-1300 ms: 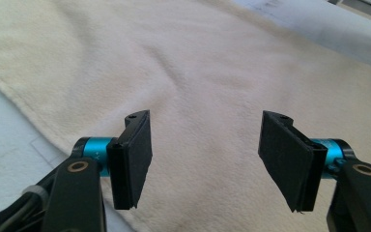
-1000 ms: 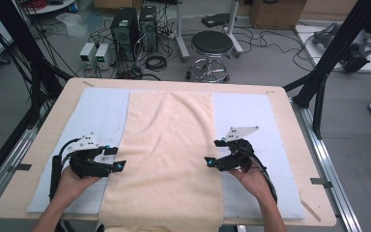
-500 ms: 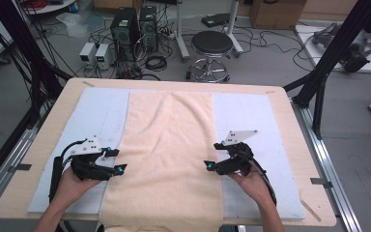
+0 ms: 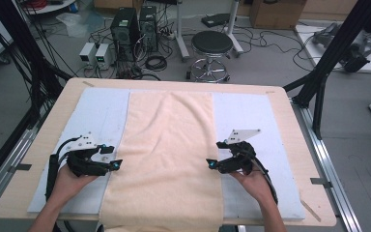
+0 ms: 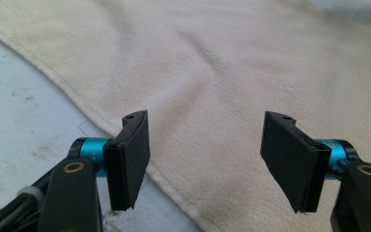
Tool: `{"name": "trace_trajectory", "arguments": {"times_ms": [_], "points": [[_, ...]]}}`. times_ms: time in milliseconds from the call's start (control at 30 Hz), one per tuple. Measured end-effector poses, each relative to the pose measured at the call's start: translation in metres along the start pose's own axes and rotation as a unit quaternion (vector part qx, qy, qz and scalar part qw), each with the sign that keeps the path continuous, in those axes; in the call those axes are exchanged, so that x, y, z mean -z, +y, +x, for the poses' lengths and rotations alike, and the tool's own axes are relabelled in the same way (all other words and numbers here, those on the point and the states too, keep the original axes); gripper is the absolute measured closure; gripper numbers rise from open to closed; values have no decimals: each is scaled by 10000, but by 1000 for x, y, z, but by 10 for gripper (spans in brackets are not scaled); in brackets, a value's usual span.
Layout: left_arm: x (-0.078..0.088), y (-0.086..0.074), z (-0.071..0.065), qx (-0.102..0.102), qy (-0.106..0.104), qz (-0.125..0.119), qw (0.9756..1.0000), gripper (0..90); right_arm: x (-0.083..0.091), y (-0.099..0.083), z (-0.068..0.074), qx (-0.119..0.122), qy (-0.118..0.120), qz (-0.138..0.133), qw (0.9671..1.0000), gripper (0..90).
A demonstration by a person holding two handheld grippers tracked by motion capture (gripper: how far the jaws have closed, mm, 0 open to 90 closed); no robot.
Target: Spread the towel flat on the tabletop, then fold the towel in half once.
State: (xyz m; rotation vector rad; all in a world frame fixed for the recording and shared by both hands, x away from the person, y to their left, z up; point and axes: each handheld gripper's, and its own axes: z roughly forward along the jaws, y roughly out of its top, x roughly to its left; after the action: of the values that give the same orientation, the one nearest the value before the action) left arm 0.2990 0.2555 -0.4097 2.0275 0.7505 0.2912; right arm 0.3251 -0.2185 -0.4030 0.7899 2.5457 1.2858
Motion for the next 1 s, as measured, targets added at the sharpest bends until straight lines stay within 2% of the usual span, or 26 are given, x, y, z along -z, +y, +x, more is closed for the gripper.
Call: {"name": "trace_trajectory", "arguments": {"times_ms": [333,367,667,867,1000], "points": [[0,0,1,-9,-53,-7,10000,349,0,-1,3,46,-30,96,9999,218],[-1,0,0,38,-54,-37,10000,349,0,-1,3,53,-41,126,9999,218],[-1,0,2,25,-74,14,10000,351,0,-1,3,87,-47,83,9999,218],[0,0,2,103,-80,-65,9999,351,-2,-1,1,106,-35,91,9999,218],[5,6,8,132,54,-76,9999,359,4,5,-3,93,-70,49,9999,218]]}}
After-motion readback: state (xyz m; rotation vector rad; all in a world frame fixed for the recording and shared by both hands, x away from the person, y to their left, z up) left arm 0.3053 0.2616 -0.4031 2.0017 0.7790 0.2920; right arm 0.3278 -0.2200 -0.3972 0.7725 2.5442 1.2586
